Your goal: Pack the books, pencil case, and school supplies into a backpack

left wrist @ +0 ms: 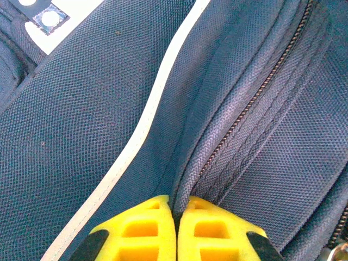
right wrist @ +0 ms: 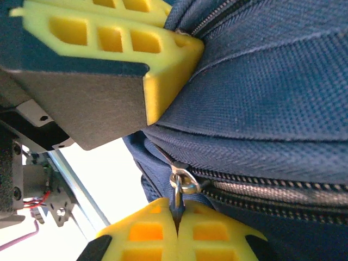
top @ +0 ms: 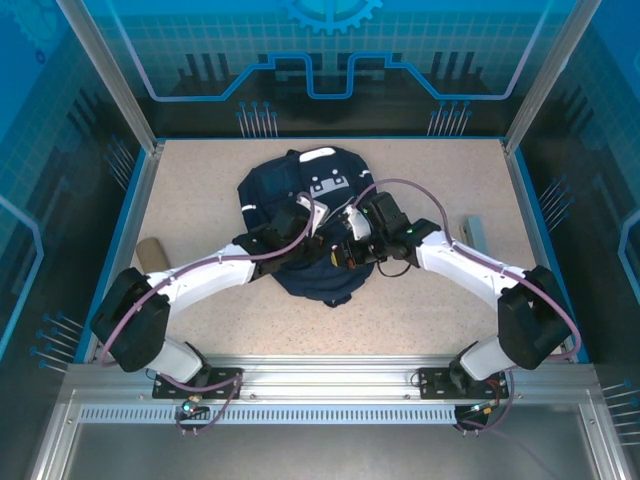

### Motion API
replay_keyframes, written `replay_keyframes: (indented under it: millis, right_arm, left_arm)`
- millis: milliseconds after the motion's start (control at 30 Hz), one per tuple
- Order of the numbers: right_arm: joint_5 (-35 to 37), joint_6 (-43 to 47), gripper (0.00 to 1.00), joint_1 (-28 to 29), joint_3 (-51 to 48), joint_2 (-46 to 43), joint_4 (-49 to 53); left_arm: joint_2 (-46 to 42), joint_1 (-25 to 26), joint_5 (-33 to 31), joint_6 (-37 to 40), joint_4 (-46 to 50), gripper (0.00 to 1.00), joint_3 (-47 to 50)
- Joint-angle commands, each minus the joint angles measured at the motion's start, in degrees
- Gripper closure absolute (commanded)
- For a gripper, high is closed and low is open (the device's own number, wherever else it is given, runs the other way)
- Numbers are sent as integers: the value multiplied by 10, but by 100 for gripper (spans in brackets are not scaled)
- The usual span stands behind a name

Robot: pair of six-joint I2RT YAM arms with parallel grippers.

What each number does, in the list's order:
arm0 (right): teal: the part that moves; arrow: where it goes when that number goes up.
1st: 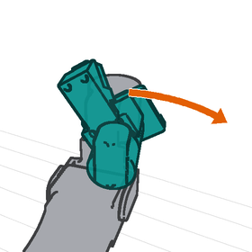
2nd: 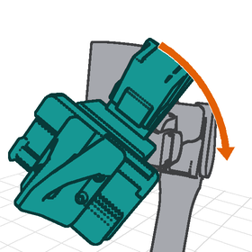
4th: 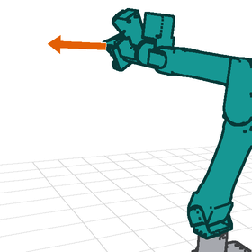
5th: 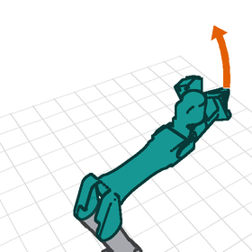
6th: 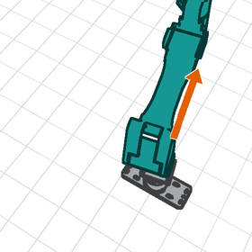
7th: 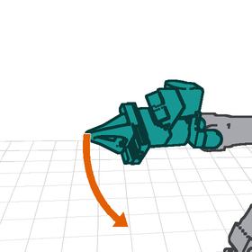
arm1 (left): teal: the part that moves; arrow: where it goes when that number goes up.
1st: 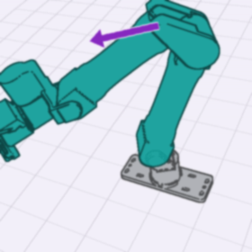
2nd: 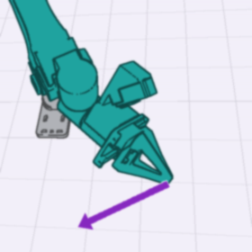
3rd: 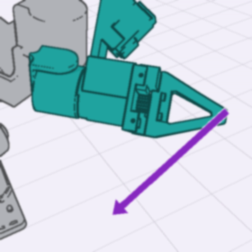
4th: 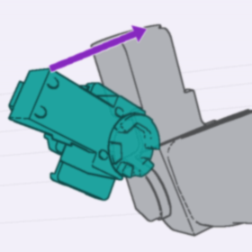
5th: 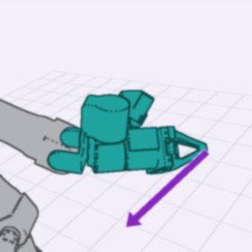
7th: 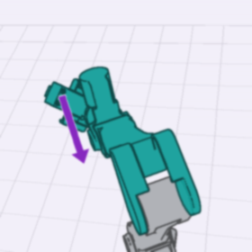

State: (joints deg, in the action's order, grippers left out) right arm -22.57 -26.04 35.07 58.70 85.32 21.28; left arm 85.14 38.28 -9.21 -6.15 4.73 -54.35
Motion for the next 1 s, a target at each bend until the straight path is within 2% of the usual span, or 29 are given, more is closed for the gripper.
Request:
replay_keyframes:
  millis: [0, 100, 167, 400, 533, 700, 833, 967]
  right_arm:
    - [-76, -25, 97, 20, -22, 10, -40]
    - [-84, -47, 94, 3, -41, 4, -58]
    - [-80, -59, 87, -16, -51, -21, -62]
    - [-98, -119, 46, -123, -67, -121, -59]
    - [-108, -174, 32, -165, -66, -127, -68]
    - [-157, -241, 27, -183, -50, -85, -126]
    - [-166, -279, 26, -180, -36, -61, -165]
    - [-168, -304, 25, -172, -12, -28, -161]
  left_arm:
    - [-32, -7, -4, -32, -103, 100, -1]
    - [-39, -8, -5, -30, -104, 100, 8]
    - [-43, -8, -5, -29, -102, 100, 14]
    - [-62, -8, 15, -9, -101, 100, 37]
    - [-71, -8, 27, 0, -97, 100, 37]
    - [-79, -8, 45, 9, -95, 100, 38]
    - [-82, -8, 59, 18, -87, 100, 37]
    - [-79, -8, 76, 29, -83, 100, 37]
